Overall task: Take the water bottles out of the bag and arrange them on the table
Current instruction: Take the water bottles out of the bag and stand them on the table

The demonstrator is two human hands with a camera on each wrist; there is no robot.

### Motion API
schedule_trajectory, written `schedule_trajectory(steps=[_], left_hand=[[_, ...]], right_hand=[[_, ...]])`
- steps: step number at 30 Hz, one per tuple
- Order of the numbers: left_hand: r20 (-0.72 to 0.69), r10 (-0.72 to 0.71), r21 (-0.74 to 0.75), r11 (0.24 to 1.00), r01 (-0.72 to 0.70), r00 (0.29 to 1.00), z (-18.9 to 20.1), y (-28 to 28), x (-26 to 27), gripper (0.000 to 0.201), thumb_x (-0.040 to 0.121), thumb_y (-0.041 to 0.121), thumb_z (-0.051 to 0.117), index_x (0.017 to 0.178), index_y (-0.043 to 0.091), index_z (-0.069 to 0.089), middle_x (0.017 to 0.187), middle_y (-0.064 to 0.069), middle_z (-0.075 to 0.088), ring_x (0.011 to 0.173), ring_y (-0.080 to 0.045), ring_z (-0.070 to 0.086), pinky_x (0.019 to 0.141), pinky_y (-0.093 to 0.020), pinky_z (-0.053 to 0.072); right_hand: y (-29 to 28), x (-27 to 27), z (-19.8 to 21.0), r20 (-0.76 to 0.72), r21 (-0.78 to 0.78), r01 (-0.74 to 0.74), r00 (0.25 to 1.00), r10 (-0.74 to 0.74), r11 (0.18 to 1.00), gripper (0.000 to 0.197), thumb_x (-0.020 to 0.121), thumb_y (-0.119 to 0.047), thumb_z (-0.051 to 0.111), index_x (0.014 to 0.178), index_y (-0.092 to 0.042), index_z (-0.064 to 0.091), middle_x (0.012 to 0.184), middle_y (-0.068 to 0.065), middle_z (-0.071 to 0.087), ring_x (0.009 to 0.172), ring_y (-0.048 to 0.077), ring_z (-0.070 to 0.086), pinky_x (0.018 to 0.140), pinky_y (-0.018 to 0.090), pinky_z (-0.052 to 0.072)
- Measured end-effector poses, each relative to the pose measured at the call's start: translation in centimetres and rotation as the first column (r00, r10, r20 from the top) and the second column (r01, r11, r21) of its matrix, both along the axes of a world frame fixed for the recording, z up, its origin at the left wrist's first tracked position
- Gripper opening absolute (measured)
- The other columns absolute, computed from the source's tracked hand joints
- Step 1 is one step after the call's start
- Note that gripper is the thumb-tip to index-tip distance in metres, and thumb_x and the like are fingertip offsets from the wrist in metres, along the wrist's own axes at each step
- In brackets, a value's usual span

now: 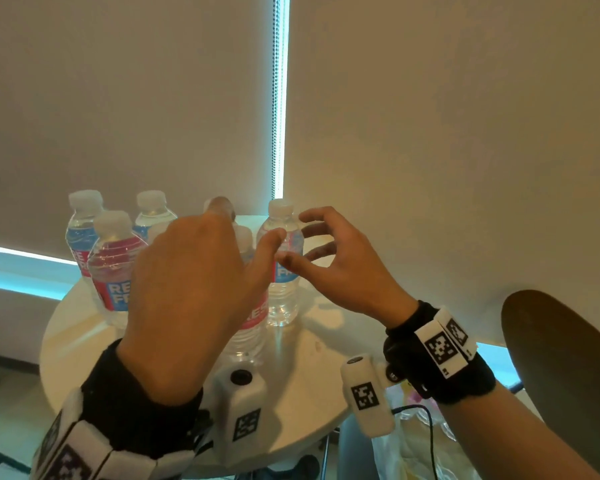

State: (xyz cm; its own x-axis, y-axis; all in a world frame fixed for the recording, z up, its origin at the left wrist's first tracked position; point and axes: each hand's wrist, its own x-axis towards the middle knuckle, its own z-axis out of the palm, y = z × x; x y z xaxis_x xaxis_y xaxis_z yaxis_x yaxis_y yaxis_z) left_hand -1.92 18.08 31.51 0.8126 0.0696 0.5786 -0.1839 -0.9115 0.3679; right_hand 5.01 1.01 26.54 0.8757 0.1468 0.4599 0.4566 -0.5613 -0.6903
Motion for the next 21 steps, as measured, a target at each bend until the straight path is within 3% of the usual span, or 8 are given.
schedule_trajectory(steps=[4, 7, 9, 12, 14, 17, 19, 21], left_hand=[[0.125, -0.066, -0.074, 0.994, 0.076, 0.99, 0.3, -0.2, -0.9, 0.057, 0.086, 0.061, 0.055, 0.121, 0.017, 0.059, 0.108, -0.01, 0.072, 0.086, -0.026, 0.066, 0.068, -0.033, 0.045], [0.221, -0.167, -0.094, 0.977, 0.192, 0.961, 0.2, -1.6, -2.3, 0.05, 0.087, 0.056, 0.059, 0.116, 0.015, 0.062, 0.108, -0.009, 0.071, 0.08, -0.015, 0.055, 0.067, -0.024, 0.043], [0.224, -0.285, -0.082, 0.947, 0.309, 0.932, -0.5, -3.6, -3.6, 0.042, 0.085, 0.051, 0.06, 0.109, 0.016, 0.064, 0.098, -0.004, 0.072, 0.067, -0.014, 0.055, 0.059, -0.021, 0.044], [0.2, -0.487, 0.008, 0.869, 0.495, 0.85, -3.3, -8.0, -5.1, 0.029, 0.082, 0.044, 0.066, 0.095, 0.019, 0.07, 0.079, 0.003, 0.071, 0.042, -0.018, 0.055, 0.041, -0.028, 0.051], [0.111, -0.577, 0.048, 0.817, 0.575, 0.809, -6.2, -11.3, -5.4, 0.025, 0.079, 0.045, 0.066, 0.087, 0.022, 0.071, 0.069, 0.005, 0.068, 0.039, -0.02, 0.059, 0.032, -0.027, 0.048], [-0.16, -0.646, 0.029, 0.752, 0.658, 0.746, -12.1, -16.3, -5.2, 0.025, 0.074, 0.052, 0.057, 0.083, 0.03, 0.066, 0.067, 0.012, 0.068, 0.045, -0.013, 0.063, 0.033, -0.024, 0.048], [-0.339, -0.644, -0.037, 0.738, 0.674, 0.686, -16.1, -19.1, -4.1, 0.027, 0.076, 0.055, 0.055, 0.087, 0.032, 0.062, 0.075, 0.014, 0.07, 0.059, -0.008, 0.068, 0.046, -0.026, 0.054], [-0.484, -0.64, -0.114, 0.723, 0.682, 0.597, -19.9, -21.5, -2.8, 0.029, 0.083, 0.053, 0.052, 0.098, 0.03, 0.061, 0.092, 0.012, 0.07, 0.084, -0.009, 0.068, 0.071, -0.029, 0.056]], right_hand=[[-3.7, -2.1, 0.1, 0.011, 0.08, 0.105, 0.994, -0.106, 0.991, 0.054, 0.076, -0.052, 0.075, 0.121, -0.031, 0.055, 0.113, -0.013, 0.064, 0.086, 0.009, 0.071, 0.074, 0.028, 0.061], [-8.1, -4.2, -0.4, 0.005, 0.165, 0.206, 0.978, -0.21, 0.965, 0.057, 0.07, -0.056, 0.073, 0.118, -0.03, 0.058, 0.113, -0.011, 0.065, 0.088, 0.009, 0.071, 0.074, 0.038, 0.063], [-11.5, -5.7, -1.9, -0.035, 0.202, 0.309, 0.951, -0.308, 0.929, 0.054, 0.072, -0.05, 0.073, 0.118, -0.026, 0.059, 0.113, -0.008, 0.066, 0.09, 0.011, 0.071, 0.074, 0.042, 0.063], [-16.4, -7.5, -6.9, -0.156, 0.191, 0.485, 0.874, -0.461, 0.854, 0.039, 0.081, -0.034, 0.076, 0.115, -0.023, 0.06, 0.109, -0.005, 0.067, 0.091, 0.015, 0.07, 0.074, 0.047, 0.063], [-19.0, -8.6, -11.4, -0.23, 0.133, 0.581, 0.806, -0.545, 0.803, 0.032, 0.083, -0.027, 0.077, 0.111, -0.021, 0.062, 0.105, -0.003, 0.068, 0.088, 0.016, 0.07, 0.075, 0.044, 0.063], [-21.2, -10.4, -17.8, -0.368, 0.005, 0.648, 0.71, -0.601, 0.762, 0.028, 0.083, -0.027, 0.078, 0.107, -0.019, 0.063, 0.103, -0.005, 0.068, 0.085, 0.013, 0.07, 0.071, 0.024, 0.057], [-22.2, -11.3, -21.8, -0.437, -0.073, 0.65, 0.661, -0.61, 0.756, 0.028, 0.082, -0.031, 0.079, 0.103, -0.02, 0.064, 0.099, -0.007, 0.069, 0.083, 0.01, 0.069, 0.072, 0.026, 0.058], [-22.8, -11.9, -24.9, -0.515, -0.138, 0.65, 0.598, -0.614, 0.748, 0.025, 0.081, -0.03, 0.078, 0.1, -0.021, 0.064, 0.097, -0.008, 0.068, 0.081, 0.01, 0.068, 0.079, 0.033, 0.058]])
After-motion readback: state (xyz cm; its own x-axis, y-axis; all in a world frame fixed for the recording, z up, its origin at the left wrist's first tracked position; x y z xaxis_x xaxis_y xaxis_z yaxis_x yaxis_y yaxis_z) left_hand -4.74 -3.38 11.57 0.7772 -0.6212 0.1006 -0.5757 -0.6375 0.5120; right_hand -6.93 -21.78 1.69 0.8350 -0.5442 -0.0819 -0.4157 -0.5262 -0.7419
